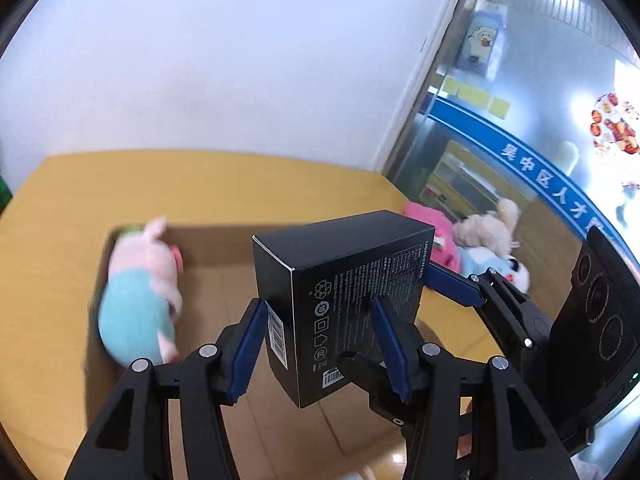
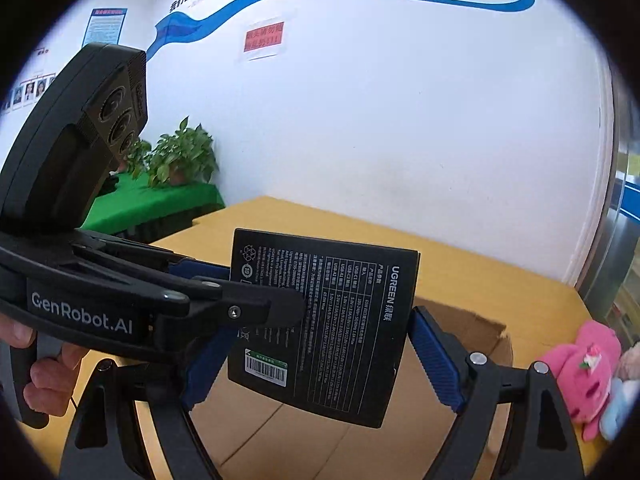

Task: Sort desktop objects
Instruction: 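Carry the black box into the cardboard box and open the left gripper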

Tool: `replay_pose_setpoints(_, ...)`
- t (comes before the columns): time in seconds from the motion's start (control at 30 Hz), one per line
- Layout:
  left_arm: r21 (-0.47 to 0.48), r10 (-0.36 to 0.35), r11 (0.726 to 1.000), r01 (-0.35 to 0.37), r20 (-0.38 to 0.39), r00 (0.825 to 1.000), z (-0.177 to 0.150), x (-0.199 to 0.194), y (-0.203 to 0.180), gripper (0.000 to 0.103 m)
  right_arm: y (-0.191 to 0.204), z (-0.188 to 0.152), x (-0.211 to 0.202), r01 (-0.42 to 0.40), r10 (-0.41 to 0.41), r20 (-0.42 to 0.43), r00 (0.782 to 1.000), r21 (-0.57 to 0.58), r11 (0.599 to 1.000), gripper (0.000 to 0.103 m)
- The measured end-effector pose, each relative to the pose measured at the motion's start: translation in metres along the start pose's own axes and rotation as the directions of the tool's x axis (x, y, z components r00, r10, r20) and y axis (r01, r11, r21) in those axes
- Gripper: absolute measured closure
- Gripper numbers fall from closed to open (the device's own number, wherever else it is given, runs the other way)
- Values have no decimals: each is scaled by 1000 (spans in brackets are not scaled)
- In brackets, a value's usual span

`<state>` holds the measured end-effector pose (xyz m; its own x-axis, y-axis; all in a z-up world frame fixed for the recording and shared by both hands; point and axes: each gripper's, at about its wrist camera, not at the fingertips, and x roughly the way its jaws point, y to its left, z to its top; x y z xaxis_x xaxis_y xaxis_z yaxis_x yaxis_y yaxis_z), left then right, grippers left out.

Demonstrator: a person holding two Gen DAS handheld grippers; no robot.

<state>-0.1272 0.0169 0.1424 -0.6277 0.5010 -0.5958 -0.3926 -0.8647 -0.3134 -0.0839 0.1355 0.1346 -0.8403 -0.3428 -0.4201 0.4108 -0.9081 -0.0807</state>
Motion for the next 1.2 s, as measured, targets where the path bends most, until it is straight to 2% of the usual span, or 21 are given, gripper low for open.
replay_pose_setpoints(0.23,-66,-7,998,1,-97,995,52,75,49,51,-44,23,77,-23,27,-69,997,53,998,16)
replay_pose_setpoints(0.37,-92,17,995,-34,-180,983,62,126,74,51,-76,15,133,-59,85,-160,983,159,985,16)
replay_pose_setpoints(0.5,-115,27,991,-63,-294,955,58,181,98,51,-98,-8,182,-63,133,-252,958,267,962,16)
replay_pose_setpoints(0.6,-134,32,987,-89,-380,925,50,218,111,51,-109,-33,209,-53,167,-319,933,339,939,16)
replay_pose_setpoints(0.77,-154,46,980,-128,-451,891,36,250,128,51,-117,-61,234,-35,217,-392,894,423,906,16)
replay_pose_setpoints(0.8,-160,42,979,-125,-442,896,37,250,129,50,-118,-64,237,-34,226,-408,885,428,903,15)
replay_pose_setpoints(0.87,-176,43,975,-134,-443,895,37,248,132,51,-113,-64,236,-33,221,-411,884,417,908,15)
replay_pose_setpoints(0.93,-165,57,977,-138,-420,906,40,237,127,51,-115,-64,231,-47,235,-402,885,426,904,15)
replay_pose_setpoints(1.07,-62,98,991,-121,-285,954,49,181,105,49,-115,-47,197,-65,224,-353,908,410,910,15)
replay_pose_setpoints(1.13,-12,121,992,-126,-191,974,50,139,95,41,-114,-40,168,-83,228,-316,921,411,908,15)
replay_pose_setpoints(1.2,12,155,988,-154,-98,983,48,101,86,23,-113,-34,130,-62,173,-283,943,361,931,14)
